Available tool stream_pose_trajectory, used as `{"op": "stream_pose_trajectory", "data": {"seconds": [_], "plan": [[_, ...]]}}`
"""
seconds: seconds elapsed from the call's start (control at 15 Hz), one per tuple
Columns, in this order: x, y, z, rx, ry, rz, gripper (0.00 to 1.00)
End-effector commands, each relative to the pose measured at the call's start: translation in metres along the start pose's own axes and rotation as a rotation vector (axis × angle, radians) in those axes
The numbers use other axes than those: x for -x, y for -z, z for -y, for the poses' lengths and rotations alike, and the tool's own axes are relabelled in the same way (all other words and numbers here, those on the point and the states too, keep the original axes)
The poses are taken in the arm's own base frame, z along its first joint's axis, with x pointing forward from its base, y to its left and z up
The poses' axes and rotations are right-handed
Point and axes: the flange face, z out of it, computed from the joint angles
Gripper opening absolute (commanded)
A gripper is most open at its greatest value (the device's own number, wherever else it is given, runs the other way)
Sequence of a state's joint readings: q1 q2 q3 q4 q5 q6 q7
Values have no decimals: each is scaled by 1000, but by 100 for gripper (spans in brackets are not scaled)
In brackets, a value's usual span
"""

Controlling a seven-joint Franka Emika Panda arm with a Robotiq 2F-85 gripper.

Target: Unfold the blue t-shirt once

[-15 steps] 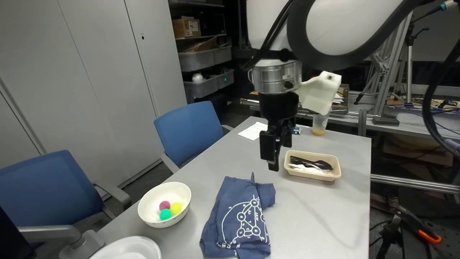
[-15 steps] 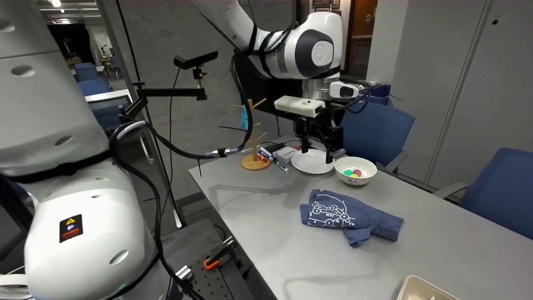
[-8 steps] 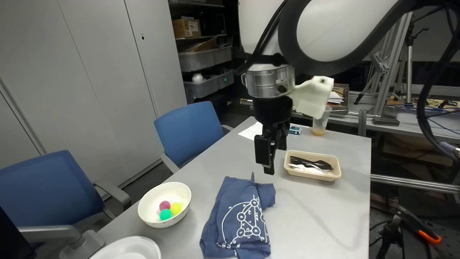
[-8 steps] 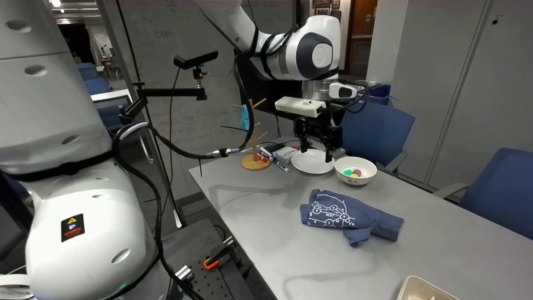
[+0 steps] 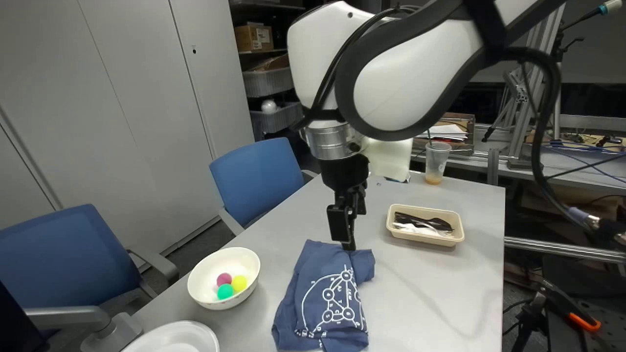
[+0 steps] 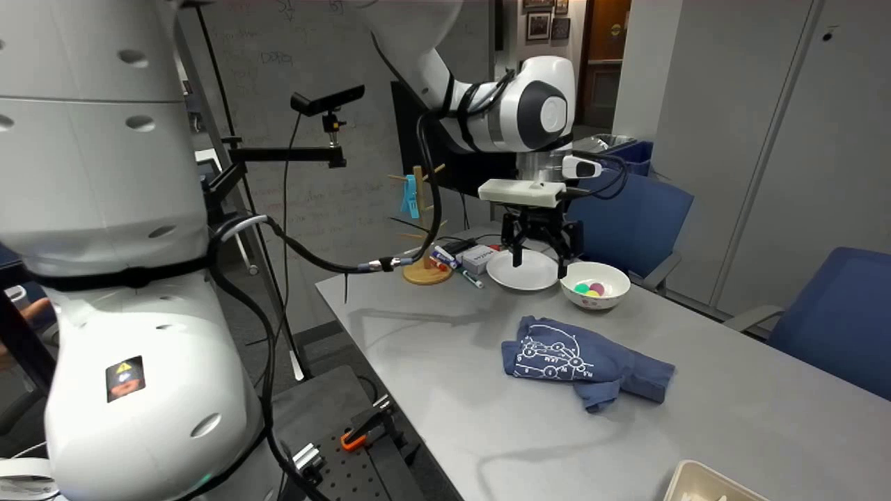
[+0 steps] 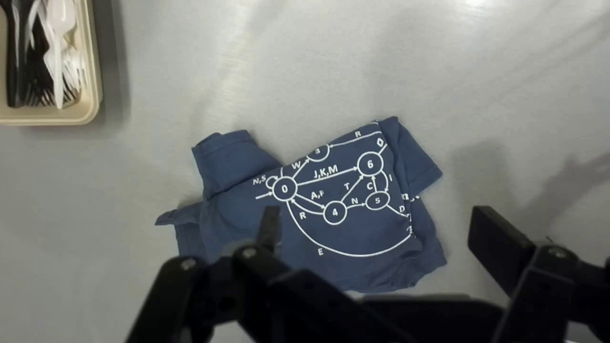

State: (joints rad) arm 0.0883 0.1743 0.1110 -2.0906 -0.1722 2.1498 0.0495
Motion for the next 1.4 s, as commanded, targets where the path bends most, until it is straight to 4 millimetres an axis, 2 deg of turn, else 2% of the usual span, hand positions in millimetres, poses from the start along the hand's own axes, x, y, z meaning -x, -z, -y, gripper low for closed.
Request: {"op": "stream_pose_trajectory", "data": {"seconds": [0.0, 0.27, 0.47, 0.87, 1.07, 1.33], "plan": [[-53, -9, 10, -32, 37, -12, 100], [-102, -25, 20, -126, -24, -1, 100], [-130, -51, 27, -185, -111, 50, 100], [-152, -109, 39, -156, -260, 194, 100], [-162, -123, 41, -130, -316, 222, 100], [-175, -142, 31, -89, -394, 237, 100]]}}
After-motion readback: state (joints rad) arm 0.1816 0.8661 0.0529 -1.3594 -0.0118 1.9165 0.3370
